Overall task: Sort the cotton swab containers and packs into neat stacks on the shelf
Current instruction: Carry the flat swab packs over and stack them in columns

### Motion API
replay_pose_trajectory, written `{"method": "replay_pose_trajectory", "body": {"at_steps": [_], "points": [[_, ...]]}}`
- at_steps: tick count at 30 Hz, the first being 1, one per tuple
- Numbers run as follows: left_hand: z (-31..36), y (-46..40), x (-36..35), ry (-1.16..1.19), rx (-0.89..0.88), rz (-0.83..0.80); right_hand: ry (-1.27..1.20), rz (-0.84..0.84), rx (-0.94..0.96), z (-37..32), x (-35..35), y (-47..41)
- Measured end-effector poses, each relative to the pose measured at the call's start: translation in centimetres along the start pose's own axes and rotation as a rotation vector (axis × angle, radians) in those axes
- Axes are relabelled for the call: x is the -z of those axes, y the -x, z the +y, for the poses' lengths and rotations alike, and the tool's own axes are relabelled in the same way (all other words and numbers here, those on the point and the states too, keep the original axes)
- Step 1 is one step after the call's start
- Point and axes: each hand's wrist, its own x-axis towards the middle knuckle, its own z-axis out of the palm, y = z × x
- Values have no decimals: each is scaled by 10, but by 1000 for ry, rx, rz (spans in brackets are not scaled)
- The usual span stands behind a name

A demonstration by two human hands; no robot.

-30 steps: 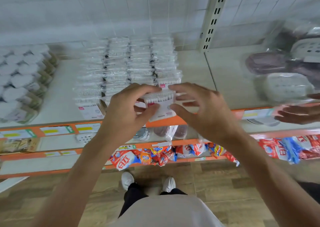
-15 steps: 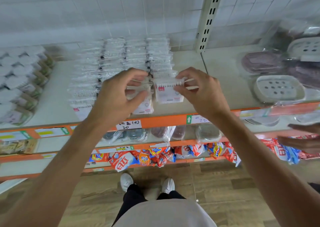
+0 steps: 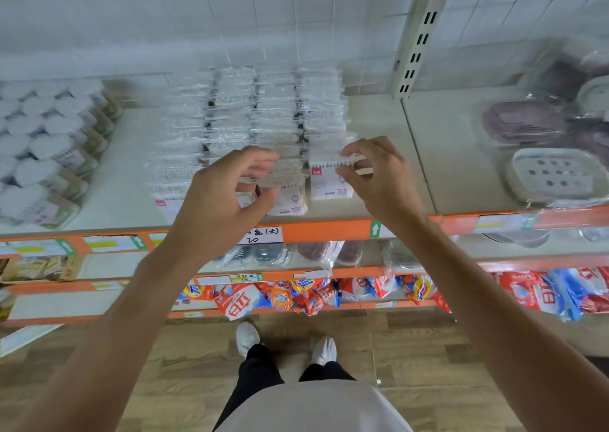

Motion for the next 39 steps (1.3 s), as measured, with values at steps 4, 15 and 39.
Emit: {"method": "replay_pose_trajectory", "body": {"at_steps": [4,15,39], "points": [[-6,11,-2,-4,7,-10,22,10,16,4,-7,5],[-6,10,18,-113,-154,-111,411,33,91,-48,30,12],[-201,333,374,-502,322,91,250,-550,743,-450,-318,54]]}}
